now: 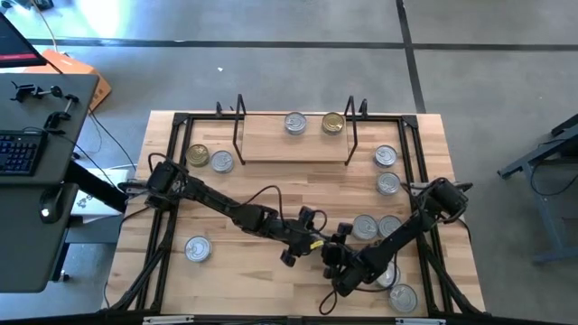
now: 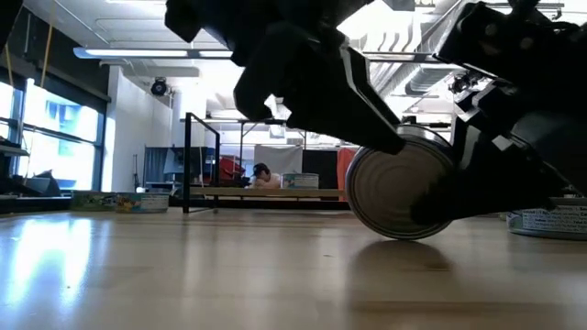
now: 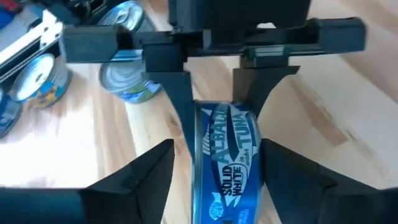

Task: Stack canned seafood by type on shelf
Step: Put the blue tuna can on the shelf

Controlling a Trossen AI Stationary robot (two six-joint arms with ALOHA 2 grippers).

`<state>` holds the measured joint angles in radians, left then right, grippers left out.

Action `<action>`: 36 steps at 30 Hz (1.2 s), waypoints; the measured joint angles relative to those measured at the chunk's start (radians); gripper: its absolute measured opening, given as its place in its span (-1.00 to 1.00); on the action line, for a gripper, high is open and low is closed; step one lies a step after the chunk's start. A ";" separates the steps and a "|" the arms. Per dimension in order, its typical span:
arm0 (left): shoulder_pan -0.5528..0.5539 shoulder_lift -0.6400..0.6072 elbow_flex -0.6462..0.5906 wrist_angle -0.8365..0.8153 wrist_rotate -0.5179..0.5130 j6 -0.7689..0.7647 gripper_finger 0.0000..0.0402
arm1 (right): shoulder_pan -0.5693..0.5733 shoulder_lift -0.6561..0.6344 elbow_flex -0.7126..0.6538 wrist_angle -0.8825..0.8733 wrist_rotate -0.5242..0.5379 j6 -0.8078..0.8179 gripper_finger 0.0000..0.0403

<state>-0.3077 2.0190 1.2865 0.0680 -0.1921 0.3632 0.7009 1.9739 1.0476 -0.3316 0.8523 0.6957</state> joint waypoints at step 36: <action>-0.094 -0.041 0.000 -0.254 -0.237 -0.111 -0.39 | 0.011 -0.069 0.001 0.118 -0.020 -0.087 0.27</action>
<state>-0.4016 1.9784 1.2865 -0.1855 -0.4296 0.2519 0.7117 1.9051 1.0481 -0.2134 0.8318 0.6087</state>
